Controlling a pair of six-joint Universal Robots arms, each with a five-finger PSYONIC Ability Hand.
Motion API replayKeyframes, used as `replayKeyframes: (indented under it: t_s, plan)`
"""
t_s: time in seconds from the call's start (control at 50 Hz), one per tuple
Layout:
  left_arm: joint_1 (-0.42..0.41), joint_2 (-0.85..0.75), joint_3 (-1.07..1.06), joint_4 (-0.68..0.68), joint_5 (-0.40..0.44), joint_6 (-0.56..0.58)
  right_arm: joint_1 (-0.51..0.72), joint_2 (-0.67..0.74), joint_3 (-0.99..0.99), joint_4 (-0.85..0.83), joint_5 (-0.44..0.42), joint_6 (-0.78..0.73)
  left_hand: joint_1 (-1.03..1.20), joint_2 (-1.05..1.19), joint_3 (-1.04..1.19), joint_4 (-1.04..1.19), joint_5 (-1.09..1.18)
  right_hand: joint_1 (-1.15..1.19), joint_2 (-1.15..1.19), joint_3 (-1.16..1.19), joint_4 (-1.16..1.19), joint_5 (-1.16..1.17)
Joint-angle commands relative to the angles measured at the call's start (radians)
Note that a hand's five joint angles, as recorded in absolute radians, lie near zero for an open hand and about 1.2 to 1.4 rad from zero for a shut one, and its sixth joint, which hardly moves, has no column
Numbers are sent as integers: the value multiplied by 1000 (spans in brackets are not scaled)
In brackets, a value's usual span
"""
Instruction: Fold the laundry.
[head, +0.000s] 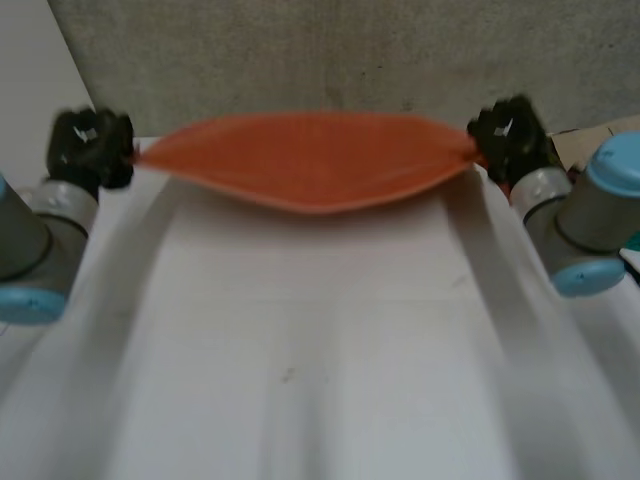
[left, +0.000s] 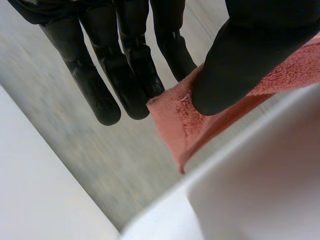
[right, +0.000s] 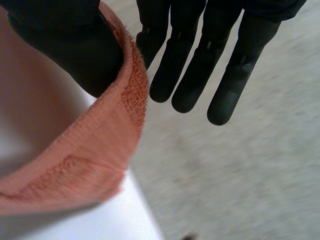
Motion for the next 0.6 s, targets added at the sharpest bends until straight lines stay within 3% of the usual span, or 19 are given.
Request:
replayKeyframes:
  t_s: [0.02, 0.12, 0.2, 0.28, 0.32, 0.36, 0.4, 0.46, 0.54, 0.6]
  plan:
    - [-2, -15, -109, -63, -5, 103, -3, 38, 27, 184, 27, -101, 250, 197, 203, 192, 229, 270, 221, 210, 197, 212]
    - [17, 54, -178, -229, -2, 183, -29, -42, 70, 403, 52, -124, 250, 197, 203, 192, 229, 270, 221, 210, 197, 212]
    - [54, 159, -245, -451, -4, 244, -64, -150, 147, 629, 52, -138, 250, 197, 203, 192, 229, 270, 221, 210, 197, 212]
    - [92, 290, -308, -735, 0, 349, -119, -279, 263, 874, 47, -192, 250, 197, 203, 192, 229, 270, 221, 210, 197, 212]
    - [135, 367, -354, -960, 33, 468, -164, -362, 367, 1032, 33, -314, 250, 197, 203, 192, 229, 270, 221, 210, 197, 212]
    - [150, 395, -368, -1017, 64, 516, -182, -388, 412, 1068, 23, -385, 250, 197, 203, 192, 229, 270, 221, 210, 197, 212]
    - [161, 423, -371, -1036, 113, 572, -196, -399, 452, 1060, 7, -489, 250, 197, 203, 192, 229, 270, 221, 210, 197, 212]
    - [150, 432, -345, -995, 139, 579, -184, -372, 446, 999, 7, -503, 250, 197, 203, 192, 229, 270, 221, 210, 197, 212]
    - [74, 368, -264, -891, 116, 493, -152, -306, 370, 860, 35, -425, 250, 197, 203, 192, 229, 270, 221, 210, 197, 212]
    - [-18, 257, -153, -767, 46, 413, -132, -237, 284, 719, 91, -345, 250, 197, 203, 192, 229, 270, 221, 210, 197, 212]
